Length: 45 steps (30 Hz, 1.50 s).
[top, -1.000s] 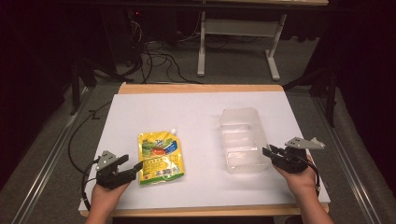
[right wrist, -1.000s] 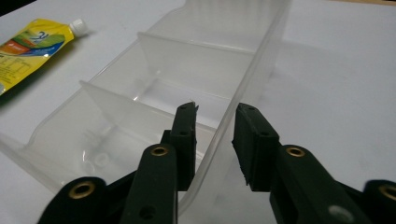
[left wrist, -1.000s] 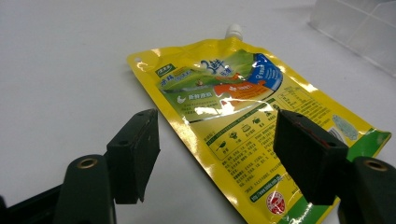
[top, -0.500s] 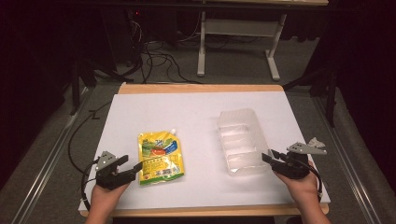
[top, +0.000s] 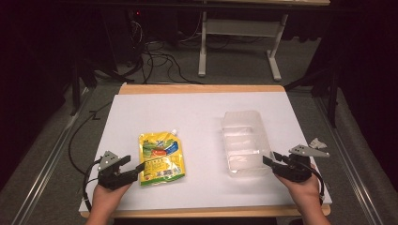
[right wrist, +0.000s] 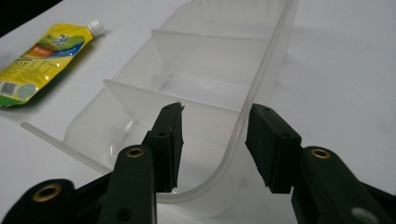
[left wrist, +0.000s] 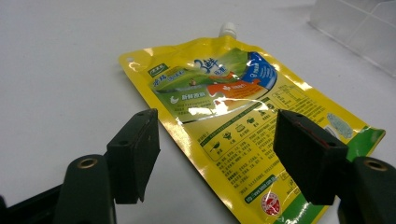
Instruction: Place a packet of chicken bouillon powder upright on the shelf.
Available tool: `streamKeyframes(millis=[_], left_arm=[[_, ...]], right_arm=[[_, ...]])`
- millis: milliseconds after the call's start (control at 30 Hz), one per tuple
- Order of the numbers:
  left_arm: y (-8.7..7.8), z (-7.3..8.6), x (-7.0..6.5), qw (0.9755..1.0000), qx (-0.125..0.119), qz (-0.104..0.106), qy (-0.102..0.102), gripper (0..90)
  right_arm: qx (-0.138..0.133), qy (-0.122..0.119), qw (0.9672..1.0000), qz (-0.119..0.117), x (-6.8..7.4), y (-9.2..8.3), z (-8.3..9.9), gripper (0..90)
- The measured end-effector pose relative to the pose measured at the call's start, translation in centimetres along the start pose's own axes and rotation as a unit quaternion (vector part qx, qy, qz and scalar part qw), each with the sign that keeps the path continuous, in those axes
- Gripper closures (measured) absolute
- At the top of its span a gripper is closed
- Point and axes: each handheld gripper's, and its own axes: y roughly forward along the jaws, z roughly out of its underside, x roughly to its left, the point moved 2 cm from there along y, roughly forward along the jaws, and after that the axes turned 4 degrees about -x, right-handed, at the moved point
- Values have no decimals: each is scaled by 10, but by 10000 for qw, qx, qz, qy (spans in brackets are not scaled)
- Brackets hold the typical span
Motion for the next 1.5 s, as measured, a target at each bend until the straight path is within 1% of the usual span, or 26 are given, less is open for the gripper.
streamKeyframes(millis=[33, 67, 233, 333, 367, 400, 467, 500, 533, 567, 600, 733, 767, 800, 933, 1067, 1133, 1167, 1267, 1300, 1333, 1367, 1400, 1433, 1467, 1500], left_arm=[[0, 0, 0, 10000, -5, -9, -6, 321], [1, 0, 0, 10000, -3, -9, -12, 321], [14, -7, 8, 9998, 62, -39, -159, 317], [19, -11, 11, 9996, 144, 36, -239, 311], [22, -13, 13, 9996, 165, -2, -239, 307], [29, -17, 20, 9992, 225, -41, -324, 302], [33, -18, 23, 9989, 240, -64, -390, 299], [42, -18, 32, 9979, 361, -131, -519, 295], [42, -18, 32, 9979, 361, -131, -519, 293], [49, -18, 39, 9967, 426, -138, -681, 291], [49, -18, 39, 9967, 426, -138, -681, 291], [61, -16, 47, 9941, 479, -104, -968, 291], [64, -15, 52, 9927, 527, -91, -1077, 291], [64, -15, 52, 9927, 527, -91, -1077, 291], [68, -17, 61, 9893, 485, -40, -1376, 307], [72, -20, 65, 9886, 551, -22, -1403, 319], [76, -25, 64, 9899, 610, -19, -1281, 324], [79, -31, 62, 9913, 554, 5, -1196, 331], [83, -37, 62, 9917, 544, -33, -1163, 335], [85, -39, 62, 9920, 464, -66, -1171, 335], [87, -41, 64, 9917, 445, -87, -1200, 343], [91, -44, 68, 9917, 507, -203, -1166, 343], [91, -44, 68, 9917, 507, -203, -1166, 343], [96, -46, 72, 9903, 490, -186, -1291, 344], [96, -46, 72, 9903, 490, -186, -1291, 354], [97, -46, 74, 9891, 444, -118, -1397, 354]], right_arm=[[-51, 12, 10000, 35, 0, -1, -1, 509], [-267, -15, 9996, 49, -3, -4, -4, 468], [-711, -136, 9974, 35, -8, -7, -9, 388], [-792, -186, 9967, 67, -9, -8, -10, 368], [-824, -217, 9963, 67, -10, -8, -10, 360], [-874, -272, 9958, 84, -10, -8, -11, 350], [-871, -284, 9958, 86, -10, -8, -11, 347], [-874, -280, 9957, 99, -11, -7, -11, 340], [-874, -280, 9957, 99, -11, -7, -11, 340], [-848, -290, 9959, 103, -11, -6, -10, 339], [-822, -275, 9962, 104, -11, -6, -10, 339], [-758, -288, 9967, 72, -11, -3, -9, 339], [-741, -287, 9968, 58, -10, -1, -9, 339], [-730, -302, 9969, 47, -9, -1, -9, 340], [-692, -330, 9971, 29, -8, 1, -9, 346], [-672, -309, 9973, 12, -8, 2, -9, 350], [-670, -294, 9973, 2, -8, 3, -9, 352], [-648, -302, 9974, 5, -8, 3, -9, 354], [-632, -285, 9976, 5, -8, 3, -8, 357], [-627, -273, 9977, 1, -8, 3, -8, 358], [-621, -266, 9977, -1, -8, 3, -8, 359], [-594, -250, 9979, -21, -8, 3, -7, 362], [-594, -250, 9979, -21, -8, 3, -7, 362], [-586, -255, 9980, -36, -8, 4, -7, 365], [-586, -255, 9980, -36, -8, 4, -7, 365], [-579, -267, 9980, -40, -8, 4, -7, 366]])
